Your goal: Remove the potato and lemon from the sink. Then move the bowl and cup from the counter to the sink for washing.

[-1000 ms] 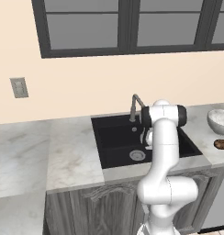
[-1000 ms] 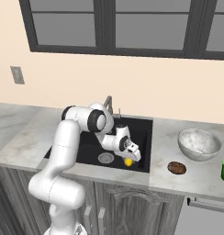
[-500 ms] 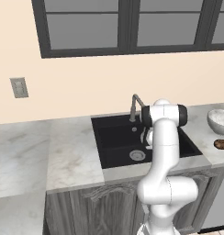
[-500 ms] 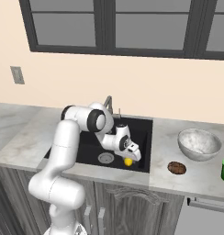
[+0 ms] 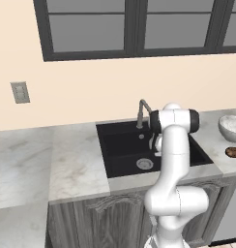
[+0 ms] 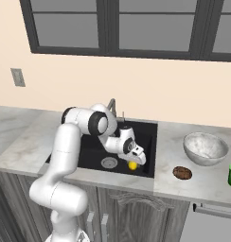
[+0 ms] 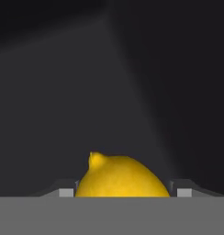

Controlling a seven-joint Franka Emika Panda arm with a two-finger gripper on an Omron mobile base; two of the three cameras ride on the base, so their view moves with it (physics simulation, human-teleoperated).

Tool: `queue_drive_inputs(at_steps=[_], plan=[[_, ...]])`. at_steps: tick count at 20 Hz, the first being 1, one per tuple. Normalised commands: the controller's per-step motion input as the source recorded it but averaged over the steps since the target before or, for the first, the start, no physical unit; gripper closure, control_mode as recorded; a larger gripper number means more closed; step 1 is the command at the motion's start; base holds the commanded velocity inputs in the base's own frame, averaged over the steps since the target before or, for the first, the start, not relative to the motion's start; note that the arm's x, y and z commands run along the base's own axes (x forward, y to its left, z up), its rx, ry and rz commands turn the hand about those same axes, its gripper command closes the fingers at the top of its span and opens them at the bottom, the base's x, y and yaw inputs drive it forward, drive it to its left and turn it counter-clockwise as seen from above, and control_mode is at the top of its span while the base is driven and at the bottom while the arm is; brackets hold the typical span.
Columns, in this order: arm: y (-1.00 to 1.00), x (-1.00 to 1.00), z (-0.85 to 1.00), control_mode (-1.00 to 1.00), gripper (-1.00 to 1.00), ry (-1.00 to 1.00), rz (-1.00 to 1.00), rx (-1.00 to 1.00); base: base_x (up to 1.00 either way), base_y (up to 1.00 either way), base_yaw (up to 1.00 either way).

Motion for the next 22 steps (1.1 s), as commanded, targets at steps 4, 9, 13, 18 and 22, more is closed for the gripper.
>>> queue_drive_inputs(at_steps=[4, 9, 13, 18, 22], plan=[[-0.30, -0.08, 0.28, -1.00, 1.00, 0.00, 0.00, 0.00, 0.00, 0.00, 0.00], [-0.27, -0.07, 0.31, -1.00, 1.00, 0.00, 0.00, 0.00, 0.00, 0.00, 0.00], [-0.27, -0.07, 0.33, -1.00, 1.00, 0.00, 0.00, 0.00, 0.00, 0.00, 0.00], [-0.26, -0.07, 0.36, -1.00, 1.00, 0.00, 0.00, 0.00, 0.00, 0.00, 0.00], [-0.23, -0.06, 0.38, -1.00, 1.00, 0.00, 0.00, 0.00, 0.00, 0.00, 0.00]])
